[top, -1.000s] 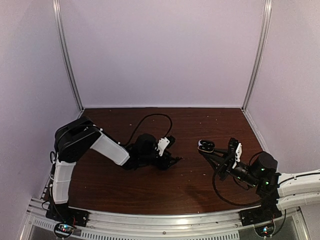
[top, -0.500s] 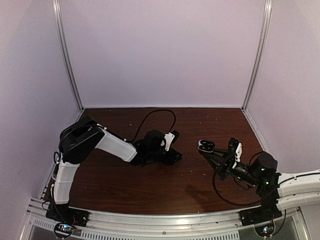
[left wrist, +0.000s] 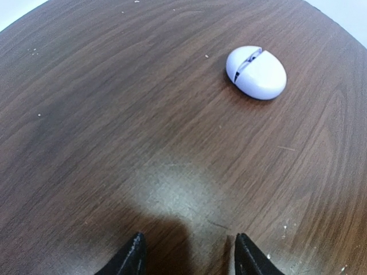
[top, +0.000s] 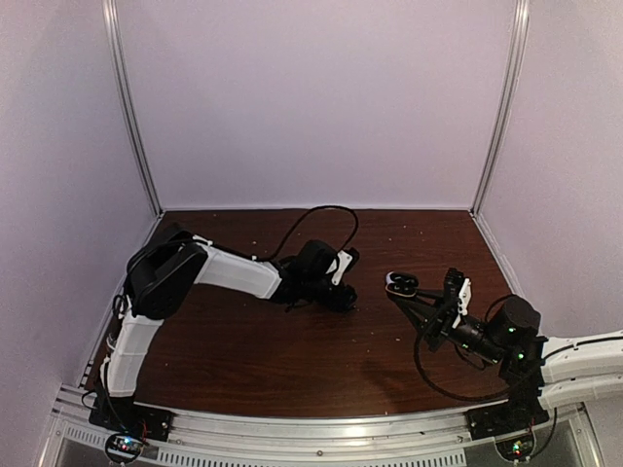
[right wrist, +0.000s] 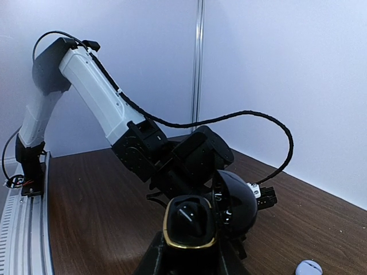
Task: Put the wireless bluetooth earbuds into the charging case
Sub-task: Adjust the left earbud at the center of the board.
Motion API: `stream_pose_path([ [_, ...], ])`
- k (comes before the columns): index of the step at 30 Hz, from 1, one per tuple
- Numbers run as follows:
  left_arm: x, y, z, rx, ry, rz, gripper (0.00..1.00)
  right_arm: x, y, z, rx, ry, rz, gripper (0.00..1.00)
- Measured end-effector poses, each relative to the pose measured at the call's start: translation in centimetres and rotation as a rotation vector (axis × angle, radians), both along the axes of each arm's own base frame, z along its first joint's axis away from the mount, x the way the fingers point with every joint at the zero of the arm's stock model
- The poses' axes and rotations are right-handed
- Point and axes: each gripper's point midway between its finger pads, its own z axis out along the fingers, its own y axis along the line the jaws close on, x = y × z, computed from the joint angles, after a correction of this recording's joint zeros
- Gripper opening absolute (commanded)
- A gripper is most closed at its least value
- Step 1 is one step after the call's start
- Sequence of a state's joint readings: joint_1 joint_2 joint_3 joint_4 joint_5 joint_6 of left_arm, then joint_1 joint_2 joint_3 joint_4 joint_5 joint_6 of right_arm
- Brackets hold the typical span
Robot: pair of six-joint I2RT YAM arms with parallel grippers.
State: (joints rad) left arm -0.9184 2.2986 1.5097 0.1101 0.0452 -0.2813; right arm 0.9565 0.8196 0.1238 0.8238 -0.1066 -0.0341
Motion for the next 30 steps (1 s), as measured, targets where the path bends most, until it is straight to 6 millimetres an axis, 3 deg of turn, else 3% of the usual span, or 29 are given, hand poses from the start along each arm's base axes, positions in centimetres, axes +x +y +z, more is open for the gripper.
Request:
stream_pose_path([
  [15, -2.0, 0.6, -0.5, 0.224, -0.008, -0.131, 0.56, 0.0, 0.0, -0.3, -0.014, 0.005, -0.003, 0.00],
  [23, -5.0, -0.6, -0.4, 0.295, -0.057, -0.294, 0.56, 0.0, -0.3, 0.0, -0.006, 0.001, -0.011, 0.00],
  [30, -7.2, 0.5, -0.5, 0.354, -0.054, -0.370, 0.56, 0.1, -0.4, -0.1, -0.011, 0.005, -0.016, 0.00],
])
